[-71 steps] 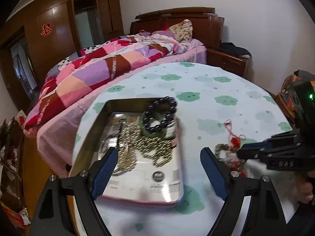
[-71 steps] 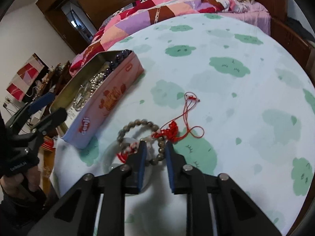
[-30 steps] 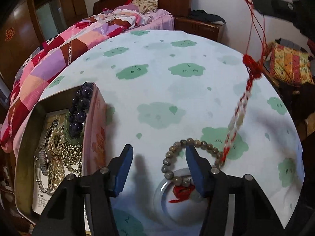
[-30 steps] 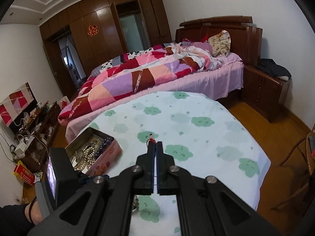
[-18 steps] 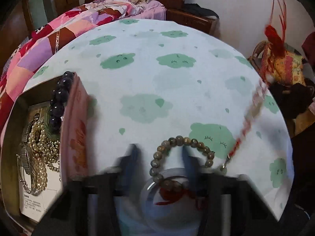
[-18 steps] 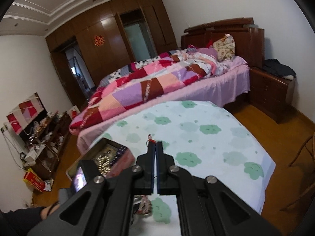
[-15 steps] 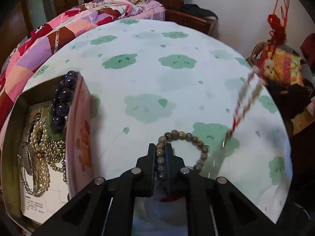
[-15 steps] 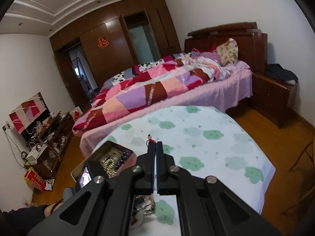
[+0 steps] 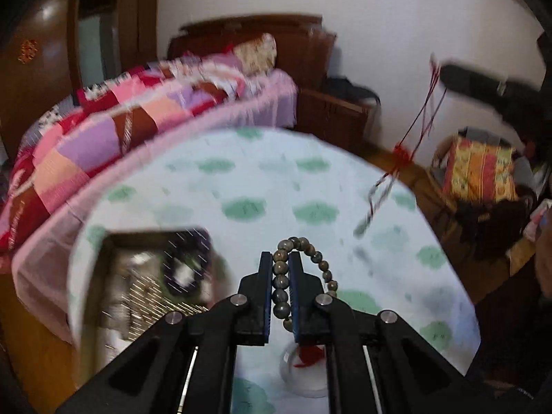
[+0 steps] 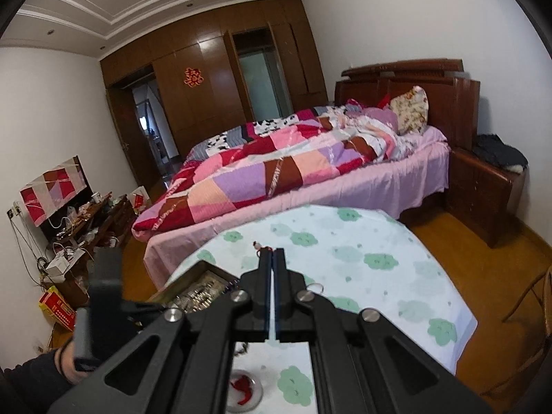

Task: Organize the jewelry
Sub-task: 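Carry the red pendant in with the right tool while the left tool carries the bead bracelet, then grasp the red tassel on the white jade bangle with the right tool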

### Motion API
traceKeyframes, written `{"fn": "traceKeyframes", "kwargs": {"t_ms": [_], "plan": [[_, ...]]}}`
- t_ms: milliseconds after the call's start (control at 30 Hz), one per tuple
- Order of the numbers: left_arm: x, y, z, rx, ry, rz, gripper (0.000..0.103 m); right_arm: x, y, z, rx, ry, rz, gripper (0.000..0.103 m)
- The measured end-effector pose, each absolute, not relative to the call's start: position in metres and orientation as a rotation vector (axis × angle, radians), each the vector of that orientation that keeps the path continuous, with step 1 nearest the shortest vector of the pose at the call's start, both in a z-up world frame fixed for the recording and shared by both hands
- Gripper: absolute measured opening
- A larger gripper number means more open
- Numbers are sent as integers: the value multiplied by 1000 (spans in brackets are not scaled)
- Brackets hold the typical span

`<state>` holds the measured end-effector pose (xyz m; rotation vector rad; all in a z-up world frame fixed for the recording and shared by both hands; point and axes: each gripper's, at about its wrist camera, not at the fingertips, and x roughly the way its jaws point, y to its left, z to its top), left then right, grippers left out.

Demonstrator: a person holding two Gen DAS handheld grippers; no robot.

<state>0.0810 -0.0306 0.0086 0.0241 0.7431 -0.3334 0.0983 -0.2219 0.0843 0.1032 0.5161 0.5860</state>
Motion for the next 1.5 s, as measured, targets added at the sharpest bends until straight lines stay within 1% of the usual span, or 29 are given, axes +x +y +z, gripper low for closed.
{"fn": "traceKeyframes", "kwargs": {"t_ms": [133, 233, 367, 467, 633, 800, 900, 1000, 1067, 1100, 1133, 1167, 1200, 1233, 1400, 1467, 1500], "plan": [[79, -5, 36, 21, 687, -279, 8, 96, -201, 106, 73, 481, 628, 2], [73, 17, 47, 46, 657, -193, 8, 92, -177, 120, 51, 462, 675, 2], [75, 53, 45, 3, 662, -121, 8, 88, -139, 129, 8, 449, 737, 2], [76, 75, 33, -10, 679, -60, 8, 89, -108, 125, -22, 459, 774, 2], [84, 91, 3, -26, 732, -32, 8, 94, -69, 98, -73, 511, 805, 2], [93, 89, -33, 10, 787, -19, 8, 112, -51, 49, -80, 642, 803, 2], [92, 89, -46, 27, 797, -2, 9, 124, -48, 14, -87, 734, 780, 2], [90, 89, -51, 33, 810, -3, 9, 127, -51, -7, -93, 795, 767, 3], [89, 88, -53, 44, 815, -1, 14, 129, -55, -15, -85, 820, 763, 5], [88, 87, -53, 47, 816, 3, 23, 129, -56, -18, -81, 831, 763, 8], [87, 87, -52, 51, 814, 9, 40, 129, -57, -20, -79, 839, 766, 9], [86, 87, -51, 54, 807, 16, 51, 128, -58, -21, -77, 841, 770, 9], [84, 87, -49, 60, 792, 34, 71, 126, -61, -22, -79, 840, 771, 9], [82, 87, -48, 63, 777, 41, 77, 126, -63, -22, -81, 841, 770, 11], [78, 85, -45, 84, 773, 38, 77, 121, -84, -23, -77, 845, 747, 15], [78, 83, -46, 104, 778, 56, 77, 118, -95, -23, -70, 849, 738, 32], [77, 83, -46, 108, 779, 63, 77, 114, -104, -24, -69, 845, 733, 43]]}}
